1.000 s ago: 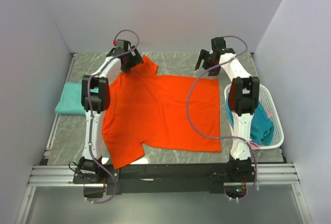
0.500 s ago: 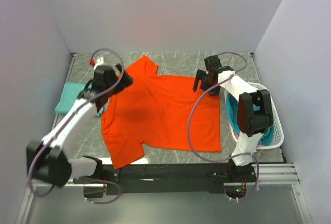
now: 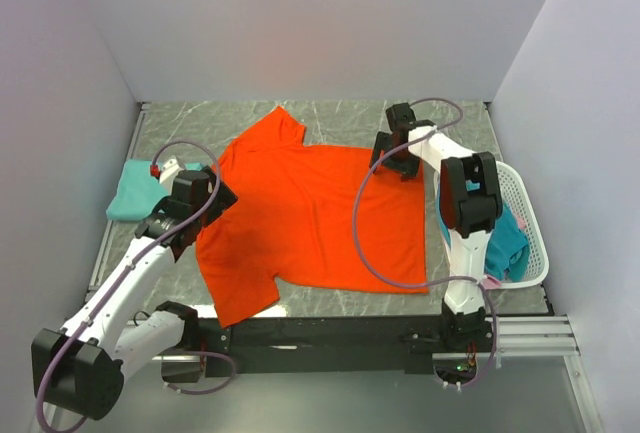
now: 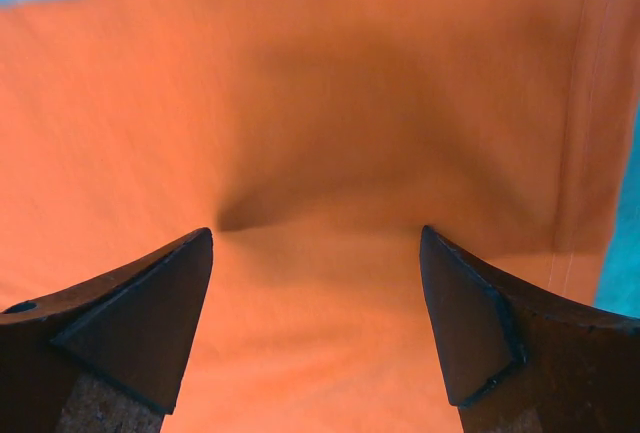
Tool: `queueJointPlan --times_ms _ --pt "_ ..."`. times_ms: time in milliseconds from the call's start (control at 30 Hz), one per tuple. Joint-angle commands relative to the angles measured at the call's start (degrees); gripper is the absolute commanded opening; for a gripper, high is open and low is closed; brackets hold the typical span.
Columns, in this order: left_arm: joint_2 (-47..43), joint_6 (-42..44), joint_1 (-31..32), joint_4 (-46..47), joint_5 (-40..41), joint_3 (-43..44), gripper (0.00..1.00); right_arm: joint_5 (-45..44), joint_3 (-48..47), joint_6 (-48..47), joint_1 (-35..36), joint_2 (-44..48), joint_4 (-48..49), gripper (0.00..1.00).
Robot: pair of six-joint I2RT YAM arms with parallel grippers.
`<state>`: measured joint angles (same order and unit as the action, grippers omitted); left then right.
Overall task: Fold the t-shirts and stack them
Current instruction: Flatten the tshirt out
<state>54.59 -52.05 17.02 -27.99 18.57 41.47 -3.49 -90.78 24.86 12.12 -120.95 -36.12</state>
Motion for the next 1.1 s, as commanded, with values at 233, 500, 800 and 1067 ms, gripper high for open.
queueJointPlan --times_ms 233,500,800,1067 --pt "1.57 -0.95 0.04 1.27 2.0 -0.08 0.99 -0.91 -10.63 0.54 -2.01 -5.52 -3.25 0.87" --pt "1.75 -0.68 0.04 1.8 0.33 0.45 0.99 3.13 -17.31 0.1 -3.77 -10.01 -6.33 0.85" --pt "2.45 -0.77 0.04 1.71 0.5 1.85 1.0 6.21 -22.76 -0.34 -5.26 -13.26 -10.37 0.88" --pt "3.42 -1.12 -0.05 1.36 1.21 2.56 0.99 9.28 -28.13 -2.53 -6.93 -16.52 -10.47 0.86"
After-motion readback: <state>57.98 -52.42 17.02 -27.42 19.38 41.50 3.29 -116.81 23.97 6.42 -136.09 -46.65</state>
